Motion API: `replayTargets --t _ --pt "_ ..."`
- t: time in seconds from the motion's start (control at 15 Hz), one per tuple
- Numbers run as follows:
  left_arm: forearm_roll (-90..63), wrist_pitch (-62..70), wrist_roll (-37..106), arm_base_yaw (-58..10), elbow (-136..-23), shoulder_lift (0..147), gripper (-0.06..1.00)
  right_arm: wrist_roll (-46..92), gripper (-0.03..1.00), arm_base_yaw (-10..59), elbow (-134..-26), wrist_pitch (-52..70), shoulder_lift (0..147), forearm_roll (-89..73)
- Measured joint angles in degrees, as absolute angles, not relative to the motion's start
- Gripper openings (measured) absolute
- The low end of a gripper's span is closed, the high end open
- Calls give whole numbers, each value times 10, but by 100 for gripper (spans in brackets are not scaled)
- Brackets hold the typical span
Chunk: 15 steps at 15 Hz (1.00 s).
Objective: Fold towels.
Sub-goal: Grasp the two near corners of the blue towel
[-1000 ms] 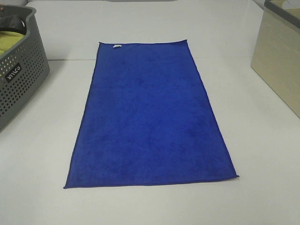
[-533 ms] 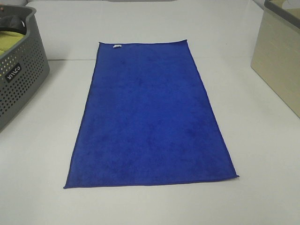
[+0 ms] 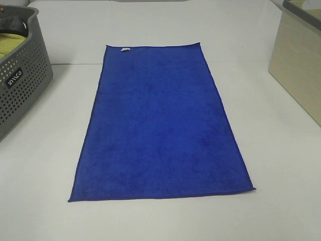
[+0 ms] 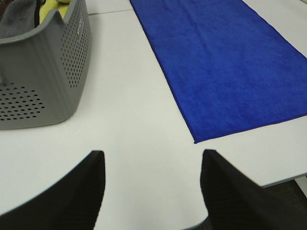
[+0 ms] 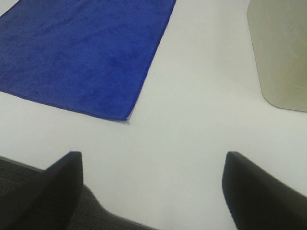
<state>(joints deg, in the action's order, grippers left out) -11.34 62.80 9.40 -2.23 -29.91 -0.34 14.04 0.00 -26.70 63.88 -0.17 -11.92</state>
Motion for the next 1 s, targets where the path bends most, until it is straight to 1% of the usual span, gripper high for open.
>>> replayTargets --t 1.0 --pt "-113 628 94 -22 -299 -3 57 140 78 0 -267 639 -2 -119"
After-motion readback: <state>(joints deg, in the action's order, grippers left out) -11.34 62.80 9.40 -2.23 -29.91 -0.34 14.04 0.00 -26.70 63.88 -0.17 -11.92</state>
